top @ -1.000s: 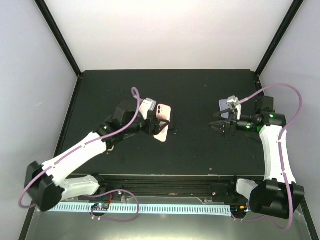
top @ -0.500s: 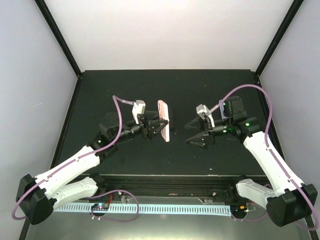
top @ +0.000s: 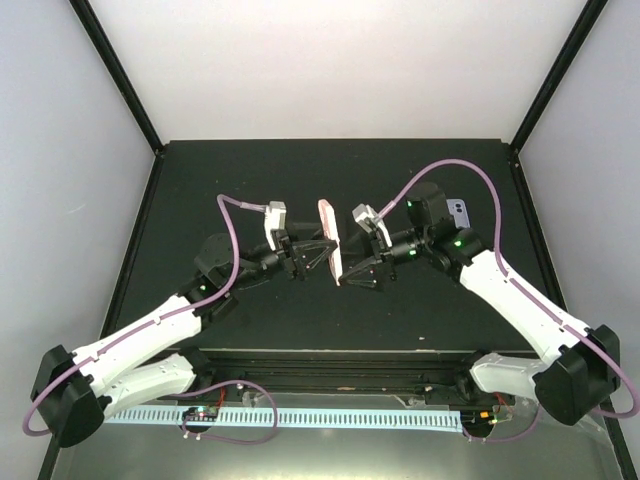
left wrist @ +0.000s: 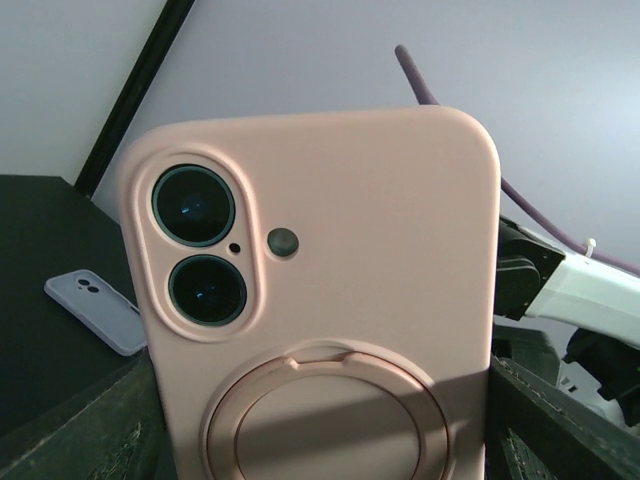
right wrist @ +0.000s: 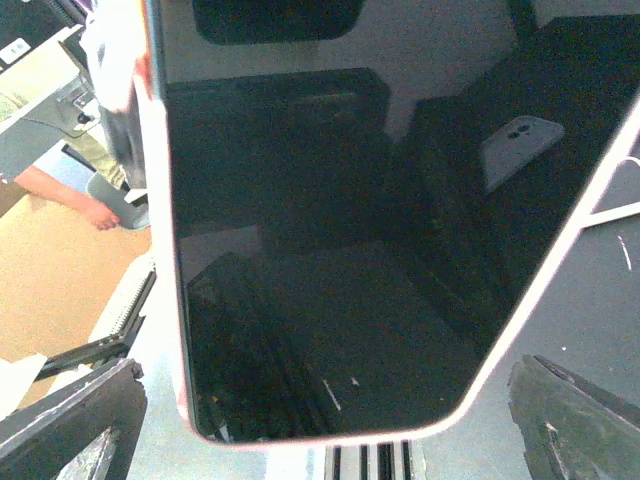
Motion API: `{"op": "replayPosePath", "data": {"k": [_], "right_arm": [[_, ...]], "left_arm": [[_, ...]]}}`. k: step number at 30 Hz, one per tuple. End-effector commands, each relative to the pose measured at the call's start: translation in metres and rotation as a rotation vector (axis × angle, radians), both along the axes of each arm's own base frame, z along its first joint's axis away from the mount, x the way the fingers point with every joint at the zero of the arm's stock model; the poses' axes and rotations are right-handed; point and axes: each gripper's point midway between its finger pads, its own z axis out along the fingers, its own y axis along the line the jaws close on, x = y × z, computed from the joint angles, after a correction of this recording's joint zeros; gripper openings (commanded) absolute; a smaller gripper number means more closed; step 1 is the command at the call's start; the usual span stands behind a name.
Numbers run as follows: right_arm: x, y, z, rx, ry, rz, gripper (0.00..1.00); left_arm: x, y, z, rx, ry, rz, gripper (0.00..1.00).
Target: Take the phone out of the phone case
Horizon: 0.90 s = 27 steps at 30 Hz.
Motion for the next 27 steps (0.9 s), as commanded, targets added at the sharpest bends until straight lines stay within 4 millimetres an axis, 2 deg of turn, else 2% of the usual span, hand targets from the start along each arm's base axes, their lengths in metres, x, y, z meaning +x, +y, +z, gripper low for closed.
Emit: {"op": "replayPosePath", "data": {"k": [1,9,18,20,21,22,23,27], "right_arm": [[0.000,0.012,0.018,0.040,-0.015,0.019,1.00],[-0.006,0.016,0.025,0.078,0.024,0.066,0.99],[-0.011,0.017,0.022,0.089,0.064,0.112,0.72],[-0.010,0.016,0.021,0.086,0.063,0.100,0.68],[-0.010,0.016,0.022,0.084,0.056,0.091,0.67],[-0.008,0.015,0.021,0.078,0.045,0.072,0.64],[-0.007,0.014,0.020,0.067,0.030,0.047,0.63],[0.008,0.005,0.005,-0.039,-0.097,-0.099,0.60]], "left_arm": [[-0.015,0.007,0.039,-0.139,-0.075,-0.028,0.54],[-0.014,0.004,0.035,-0.149,-0.067,-0.038,0.54],[-0.013,-0.001,0.029,-0.150,-0.043,-0.056,0.57],[-0.010,-0.001,0.025,-0.131,-0.037,-0.037,0.66],[-0.005,0.000,0.021,-0.114,-0.016,-0.009,0.75],[0.003,0.002,0.015,-0.086,0.019,0.032,0.91],[0.009,0.004,0.008,-0.053,0.047,0.072,0.98],[0.016,0.014,-0.008,0.050,0.081,0.155,0.99]]}}
